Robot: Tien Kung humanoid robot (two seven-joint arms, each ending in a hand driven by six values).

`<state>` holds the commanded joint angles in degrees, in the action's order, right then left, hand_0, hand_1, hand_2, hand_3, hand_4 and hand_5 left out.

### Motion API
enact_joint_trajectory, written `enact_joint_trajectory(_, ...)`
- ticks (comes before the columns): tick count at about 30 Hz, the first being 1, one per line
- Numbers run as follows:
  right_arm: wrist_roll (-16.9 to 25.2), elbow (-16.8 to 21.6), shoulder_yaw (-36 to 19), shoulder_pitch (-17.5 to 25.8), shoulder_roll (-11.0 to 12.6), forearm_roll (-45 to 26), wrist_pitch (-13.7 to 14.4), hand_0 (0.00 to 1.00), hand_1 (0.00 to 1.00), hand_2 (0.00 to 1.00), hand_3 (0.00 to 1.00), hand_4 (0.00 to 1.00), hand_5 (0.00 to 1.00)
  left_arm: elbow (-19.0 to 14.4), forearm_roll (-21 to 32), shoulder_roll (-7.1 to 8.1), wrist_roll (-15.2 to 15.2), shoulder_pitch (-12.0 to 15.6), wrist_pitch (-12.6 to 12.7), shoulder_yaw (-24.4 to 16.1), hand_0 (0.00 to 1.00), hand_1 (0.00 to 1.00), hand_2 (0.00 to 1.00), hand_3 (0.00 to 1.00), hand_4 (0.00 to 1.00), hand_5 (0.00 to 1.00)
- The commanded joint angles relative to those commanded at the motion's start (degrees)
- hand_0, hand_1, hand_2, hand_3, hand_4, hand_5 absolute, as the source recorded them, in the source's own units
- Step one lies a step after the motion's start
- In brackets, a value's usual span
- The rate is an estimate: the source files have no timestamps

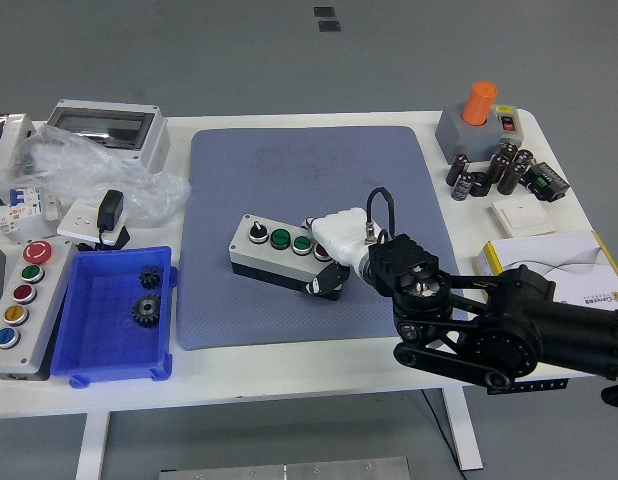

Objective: Pick up the button,place it on the desk,press the button,press the button

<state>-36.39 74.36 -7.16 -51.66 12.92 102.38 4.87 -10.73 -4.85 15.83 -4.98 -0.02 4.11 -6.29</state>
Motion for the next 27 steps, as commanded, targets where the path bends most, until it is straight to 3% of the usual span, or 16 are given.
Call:
enact_joint_trajectory(3, 0.29, -0.22, 0.37, 0.01, 0.07, 0.88, 1.12, 0.289, 0.51, 0.543, 0.808, 0.907, 0.294, -0.02, -0.19, 0.0, -0.07, -0.04, 0.04, -0.19, 0.599, 0.624, 0.598, 0.611, 0.529, 0.476)
enact_joint_trajectory(4, 0.39, -0.23, 0.44, -0.02, 0.14, 1.33, 1.48, 0.181, 0.412, 0.446, 0.697, 0.828, 0.259, -0.02, -0.21, -0.01, -0.09, -0.06, 0.05, -0.23, 0.599, 0.628, 0.599, 0.611, 0.529, 0.475)
enact_joint_trajectory(8, 0.83, -0.32, 0.64, -0.26, 0.5, 3.07, 2.72, 0.181, 0.412, 0.446, 0.697, 0.828, 0.259, -0.04, -0.3, -0.01, -0.16, -0.14, 0.16, -0.29, 0.599, 0.628, 0.599, 0.611, 0.529, 0.475)
enact_joint_trajectory(9, 1.13, -0.38, 0.74, -0.37, 0.61, 3.57, 3.13, 0.206, 0.413, 0.392, 0.455, 0.689, 0.136, -0.04, -0.29, 0.01, -0.19, -0.17, 0.21, -0.31, 0.599, 0.628, 0.602, 0.611, 0.53, 0.475)
enact_joint_trajectory(14, 5.4, -1.33, 2.24, -1.2, 1.37, 5.43, 5.83, 0.206, 0.413, 0.392, 0.455, 0.689, 0.136, -0.06, -0.46, 0.05, -0.24, -0.22, 0.25, -0.53, 0.599, 0.628, 0.602, 0.611, 0.53, 0.475)
enact_joint_trajectory(15, 6.56, -1.84, 2.69, -1.44, 1.49, 5.86, 6.43, 0.235, 0.423, 0.378, 0.382, 0.702, 0.035, -0.07, -0.5, 0.05, -0.24, -0.21, 0.25, -0.58, 0.598, 0.629, 0.603, 0.611, 0.533, 0.481)
enact_joint_trajectory(20, 12.69, -4.84, 4.58, -2.6, 1.93, 5.97, 9.01, 0.235, 0.423, 0.378, 0.382, 0.702, 0.035, -0.09, -0.65, 0.09, -0.16, -0.15, 0.29, -0.79, 0.598, 0.629, 0.603, 0.611, 0.533, 0.481)
enact_joint_trajectory(21, 14.01, -5.5, 4.9, -2.82, 2.0, 6.16, 9.21, 0.29, 0.448, 0.381, 0.351, 0.666, 0.002, -0.11, -0.77, 0.11, -0.13, -0.14, 0.29, -0.92, 0.595, 0.629, 0.603, 0.613, 0.536, 0.488)
enact_joint_trajectory(26, 18.79, -8.39, 5.92, -3.78, 2.12, 6.32, 8.55, 0.29, 0.448, 0.381, 0.351, 0.666, 0.002, -0.22, -1.86, 0.08, 0.03, -0.13, 0.23, -1.91, 0.595, 0.629, 0.603, 0.613, 0.536, 0.488)
enact_joint_trajectory(27, 19.52, -9.14, 6.1, -4.02, 2.15, 6.27, 8.27, 0.319, 0.487, 0.405, 0.359, 0.669, 0.002, -0.25, -2.12, 0.05, 0.06, -0.16, 0.22, -2.12, 0.595, 0.631, 0.603, 0.612, 0.535, 0.491)
